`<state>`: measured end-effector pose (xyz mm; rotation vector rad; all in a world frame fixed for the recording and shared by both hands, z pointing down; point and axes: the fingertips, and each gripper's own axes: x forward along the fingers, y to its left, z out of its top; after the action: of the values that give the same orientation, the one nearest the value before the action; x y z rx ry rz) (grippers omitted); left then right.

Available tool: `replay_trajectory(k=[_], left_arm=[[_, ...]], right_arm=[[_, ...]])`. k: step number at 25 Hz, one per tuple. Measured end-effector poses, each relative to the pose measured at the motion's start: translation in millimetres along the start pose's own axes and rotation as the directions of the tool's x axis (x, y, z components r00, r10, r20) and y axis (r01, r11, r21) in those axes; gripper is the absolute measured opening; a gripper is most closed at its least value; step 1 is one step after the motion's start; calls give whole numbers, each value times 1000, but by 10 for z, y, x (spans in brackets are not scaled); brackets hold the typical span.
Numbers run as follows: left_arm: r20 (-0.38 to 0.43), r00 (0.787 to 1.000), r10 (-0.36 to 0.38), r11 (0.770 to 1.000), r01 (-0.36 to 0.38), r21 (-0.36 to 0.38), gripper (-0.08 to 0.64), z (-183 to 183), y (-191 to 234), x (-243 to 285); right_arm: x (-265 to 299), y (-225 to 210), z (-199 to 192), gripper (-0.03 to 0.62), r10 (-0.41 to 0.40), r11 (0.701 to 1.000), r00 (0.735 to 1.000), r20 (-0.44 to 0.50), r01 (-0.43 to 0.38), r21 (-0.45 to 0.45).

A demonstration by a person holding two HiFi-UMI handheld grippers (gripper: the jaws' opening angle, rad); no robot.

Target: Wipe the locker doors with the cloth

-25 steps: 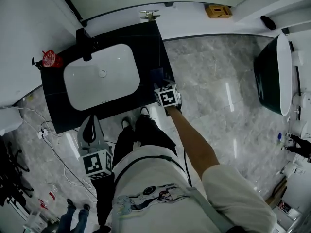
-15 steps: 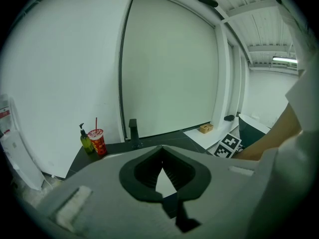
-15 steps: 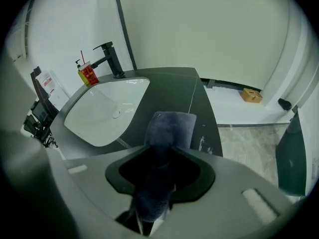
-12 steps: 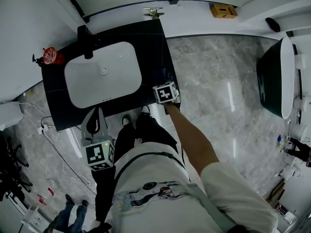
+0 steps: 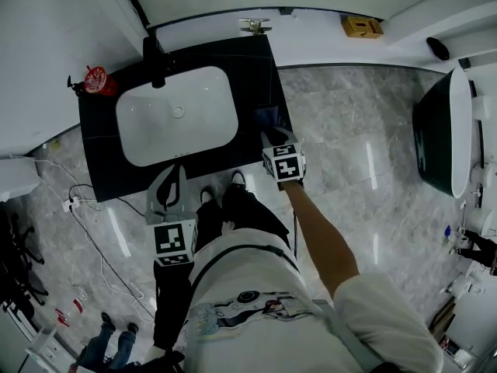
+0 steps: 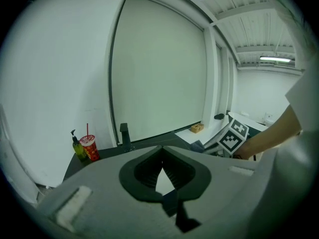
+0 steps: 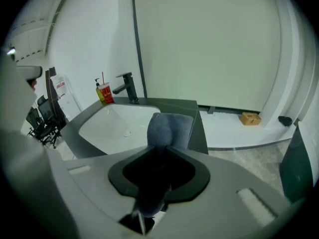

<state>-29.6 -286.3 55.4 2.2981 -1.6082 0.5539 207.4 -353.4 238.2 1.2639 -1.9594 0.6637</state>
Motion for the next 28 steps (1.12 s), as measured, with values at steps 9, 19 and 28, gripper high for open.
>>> replay_trajectory(k=[9, 19, 28], left_arm=[[7, 995, -99, 991, 98, 94, 2, -122, -83, -434], [25, 997, -76, 996, 74, 51, 2, -406, -126, -888], [40, 999, 27, 999, -28, 45, 2, -594, -737, -1199]], right_arm=[[-943, 515, 293, 72, -2, 985, 982, 187, 35, -172], [-1454, 1071, 127, 72, 55, 985, 964, 262, -10, -171], [-2005, 1014, -232, 74, 181, 965, 919, 349, -98, -244]])
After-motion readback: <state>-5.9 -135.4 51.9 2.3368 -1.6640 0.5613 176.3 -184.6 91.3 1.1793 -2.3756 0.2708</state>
